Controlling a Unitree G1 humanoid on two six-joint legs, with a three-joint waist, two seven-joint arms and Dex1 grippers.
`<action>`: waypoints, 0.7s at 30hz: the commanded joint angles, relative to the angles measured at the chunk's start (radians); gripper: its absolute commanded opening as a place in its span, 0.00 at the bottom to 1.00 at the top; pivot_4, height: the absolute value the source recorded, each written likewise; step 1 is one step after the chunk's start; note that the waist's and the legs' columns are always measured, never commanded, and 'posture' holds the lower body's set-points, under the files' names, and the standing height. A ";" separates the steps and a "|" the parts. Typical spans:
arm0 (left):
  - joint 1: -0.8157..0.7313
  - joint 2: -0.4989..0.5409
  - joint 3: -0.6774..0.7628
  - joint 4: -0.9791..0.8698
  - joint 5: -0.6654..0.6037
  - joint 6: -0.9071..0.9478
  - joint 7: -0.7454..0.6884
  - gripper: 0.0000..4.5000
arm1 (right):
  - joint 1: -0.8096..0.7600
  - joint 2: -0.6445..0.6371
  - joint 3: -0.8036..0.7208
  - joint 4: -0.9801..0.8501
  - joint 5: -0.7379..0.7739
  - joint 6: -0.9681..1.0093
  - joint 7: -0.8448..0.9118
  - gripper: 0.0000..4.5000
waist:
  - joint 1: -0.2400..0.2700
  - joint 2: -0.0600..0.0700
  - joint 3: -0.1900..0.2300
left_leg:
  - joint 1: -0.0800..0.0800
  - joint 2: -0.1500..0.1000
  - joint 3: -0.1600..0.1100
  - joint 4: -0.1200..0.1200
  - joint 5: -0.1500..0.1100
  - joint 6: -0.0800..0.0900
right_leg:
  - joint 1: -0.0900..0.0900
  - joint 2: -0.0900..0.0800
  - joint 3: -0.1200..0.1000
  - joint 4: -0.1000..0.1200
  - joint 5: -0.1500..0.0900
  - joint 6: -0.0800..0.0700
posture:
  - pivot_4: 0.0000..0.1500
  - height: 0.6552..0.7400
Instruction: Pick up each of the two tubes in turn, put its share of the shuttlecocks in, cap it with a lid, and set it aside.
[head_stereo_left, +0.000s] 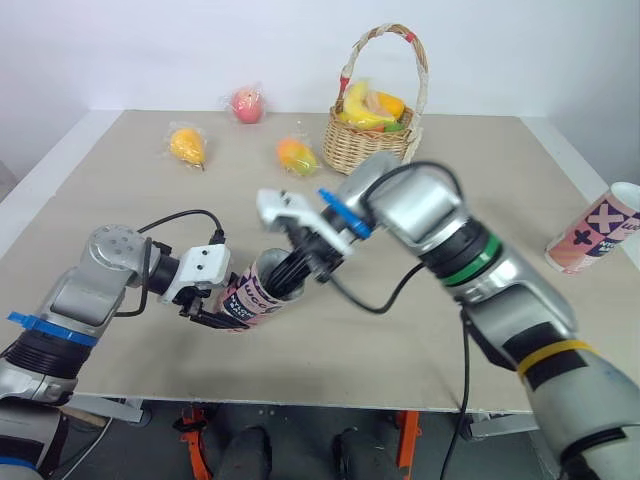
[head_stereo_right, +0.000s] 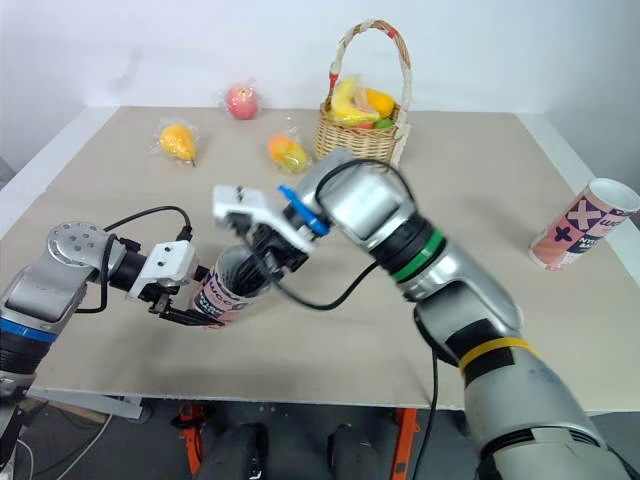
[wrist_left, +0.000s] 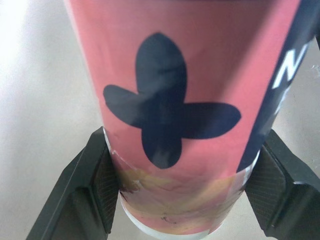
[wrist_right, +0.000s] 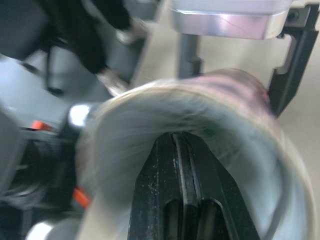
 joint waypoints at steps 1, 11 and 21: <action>-0.004 -0.001 -0.005 -0.002 0.005 0.017 0.015 0.71 | -0.044 -0.162 -0.084 -0.046 0.159 -0.020 0.062 0.02 | 0.002 0.000 0.000 | 0.000 0.000 -0.002 0.000 0.000 0.000 | 0.000 0.000 -0.001 0.000 0.000 -0.001 | 1.00 1.00; -0.022 -0.048 0.054 -0.032 -0.070 0.004 0.039 0.71 | 0.257 -0.422 -0.359 -0.182 0.109 -0.264 -0.133 0.02 | 0.007 0.000 0.001 | -0.001 0.000 -0.006 -0.003 0.000 0.000 | 0.000 0.000 -0.007 0.000 -0.003 -0.006 | 1.00 1.00; -0.091 -0.215 0.170 -0.089 -0.322 0.100 0.107 0.71 | 0.540 -0.693 -0.450 -0.049 -0.074 -0.427 -0.154 0.70 | -0.008 -0.001 0.005 | -0.004 -0.003 -0.007 -0.003 0.000 0.000 | -0.001 -0.004 -0.010 0.000 -0.004 -0.004 | 1.00 1.00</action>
